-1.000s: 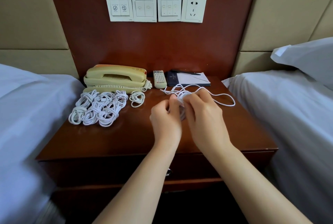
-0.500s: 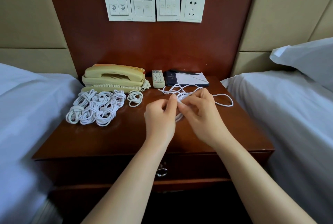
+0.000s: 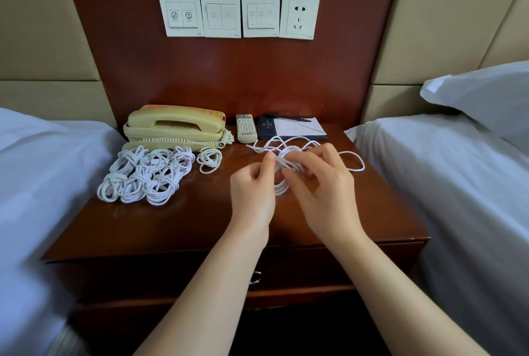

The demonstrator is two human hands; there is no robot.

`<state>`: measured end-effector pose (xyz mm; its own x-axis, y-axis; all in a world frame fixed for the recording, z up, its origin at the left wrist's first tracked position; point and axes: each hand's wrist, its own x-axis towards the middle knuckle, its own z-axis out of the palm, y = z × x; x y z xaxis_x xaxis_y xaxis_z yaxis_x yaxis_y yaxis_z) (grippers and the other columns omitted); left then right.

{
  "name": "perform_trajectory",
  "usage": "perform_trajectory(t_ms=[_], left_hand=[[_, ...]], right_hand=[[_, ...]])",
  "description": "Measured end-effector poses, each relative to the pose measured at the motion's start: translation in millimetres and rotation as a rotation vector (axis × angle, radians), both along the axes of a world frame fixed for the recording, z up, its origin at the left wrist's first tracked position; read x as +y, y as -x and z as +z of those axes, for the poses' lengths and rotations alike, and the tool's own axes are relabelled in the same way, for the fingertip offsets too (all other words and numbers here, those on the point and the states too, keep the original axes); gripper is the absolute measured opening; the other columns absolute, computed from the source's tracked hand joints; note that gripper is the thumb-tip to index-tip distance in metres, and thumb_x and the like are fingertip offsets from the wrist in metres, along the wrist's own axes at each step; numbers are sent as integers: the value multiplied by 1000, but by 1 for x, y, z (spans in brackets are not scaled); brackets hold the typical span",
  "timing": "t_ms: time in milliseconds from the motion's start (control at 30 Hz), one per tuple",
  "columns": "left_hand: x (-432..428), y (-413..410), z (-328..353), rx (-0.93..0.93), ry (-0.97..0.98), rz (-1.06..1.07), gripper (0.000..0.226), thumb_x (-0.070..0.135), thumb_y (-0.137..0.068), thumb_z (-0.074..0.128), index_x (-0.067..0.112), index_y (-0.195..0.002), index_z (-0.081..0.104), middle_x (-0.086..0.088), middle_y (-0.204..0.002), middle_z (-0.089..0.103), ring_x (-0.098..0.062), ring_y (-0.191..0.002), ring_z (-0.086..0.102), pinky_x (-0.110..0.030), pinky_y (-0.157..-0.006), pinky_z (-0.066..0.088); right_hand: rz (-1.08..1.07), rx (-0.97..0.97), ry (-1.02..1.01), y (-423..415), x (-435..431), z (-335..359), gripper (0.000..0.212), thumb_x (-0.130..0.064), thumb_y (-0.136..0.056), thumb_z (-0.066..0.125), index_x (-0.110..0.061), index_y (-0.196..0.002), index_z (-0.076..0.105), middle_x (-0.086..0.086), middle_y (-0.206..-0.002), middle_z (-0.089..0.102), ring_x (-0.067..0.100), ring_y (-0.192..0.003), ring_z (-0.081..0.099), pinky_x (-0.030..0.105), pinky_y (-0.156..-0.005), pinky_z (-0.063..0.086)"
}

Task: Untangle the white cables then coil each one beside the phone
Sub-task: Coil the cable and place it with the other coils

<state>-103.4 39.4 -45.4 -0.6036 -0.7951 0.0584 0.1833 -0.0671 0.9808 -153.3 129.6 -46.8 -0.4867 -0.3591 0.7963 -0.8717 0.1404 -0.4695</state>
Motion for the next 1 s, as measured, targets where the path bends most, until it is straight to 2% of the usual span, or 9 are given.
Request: perform_trajectory(t_ms=[167, 233, 300, 367, 467, 533, 733, 867, 1000], left_hand=[[4, -2, -1, 1, 82, 21, 39, 35, -92, 56, 6, -66, 65, -12, -63, 59, -32, -73, 62, -55, -79, 53], [3, -3, -3, 8, 122, 20, 41, 35, -92, 57, 5, -64, 63, -5, -55, 56, -27, -65, 59, -45, -70, 54], [2, -5, -3, 20, 165, -29, 43, 36, -89, 62, 5, -60, 59, 3, -51, 50, -14, -58, 49, -33, -61, 43], [1, -9, -2, 64, 84, -141, 40, 39, -82, 69, 7, -61, 59, 0, -58, 53, -14, -64, 52, -32, -64, 42], [0, -12, -1, 87, -133, -276, 31, 25, -83, 70, -4, -92, 65, -15, -86, 67, -24, -87, 67, -34, -79, 54], [1, -14, 0, 61, -187, -296, 23, 17, -87, 65, 0, -103, 67, -16, -99, 70, -22, -94, 69, -31, -79, 57], [4, -15, 5, -10, -147, -218, 18, 18, -92, 60, 5, -100, 69, -10, -90, 72, -11, -77, 71, -22, -64, 56], [7, -14, 9, -14, -178, -186, 15, 14, -91, 58, 13, -85, 71, -4, -81, 71, -7, -68, 69, -20, -58, 54], [6, -10, 9, -9, -278, -147, 17, 15, -90, 57, 4, -96, 68, -8, -84, 70, -13, -73, 70, -26, -61, 55]], right_hand=[[-49, 59, 2, -2, 2, 1, 12, -12, -81, 66, -10, -92, 69, -9, -83, 45, 5, -69, 44, 7, -62, 36], [-78, 61, -82, 0, 2, -1, 11, -14, -83, 65, -11, -92, 70, -9, -86, 45, 11, -73, 48, 10, -61, 34], [-74, 19, -132, 4, 2, -1, 11, -15, -84, 64, -11, -92, 70, -10, -86, 43, 15, -78, 48, 15, -62, 35], [8, -45, -135, 5, 3, -1, 11, -17, -85, 60, -14, -89, 70, -13, -83, 41, 12, -78, 46, 14, -65, 35], [149, -118, -172, 6, 4, 0, 12, -15, -86, 59, -24, -87, 67, -13, -82, 40, 6, -78, 43, 12, -68, 35], [178, -178, -186, 7, 4, -1, 19, -10, -87, 63, -28, -88, 66, -9, -81, 43, 2, -74, 45, 9, -66, 36], [126, -206, -154, 8, 5, -2, 14, -9, -84, 69, -18, -93, 74, -9, -79, 49, 5, -72, 50, 8, -63, 38], [131, -188, -152, 4, 6, -1, 15, -8, -82, 70, -17, -93, 74, -8, -80, 50, 1, -72, 50, 6, -62, 37], [100, -160, -82, -1, 5, -5, 21, -8, -82, 70, -20, -100, 68, -4, -80, 53, 9, -73, 53, 11, -63, 43]])
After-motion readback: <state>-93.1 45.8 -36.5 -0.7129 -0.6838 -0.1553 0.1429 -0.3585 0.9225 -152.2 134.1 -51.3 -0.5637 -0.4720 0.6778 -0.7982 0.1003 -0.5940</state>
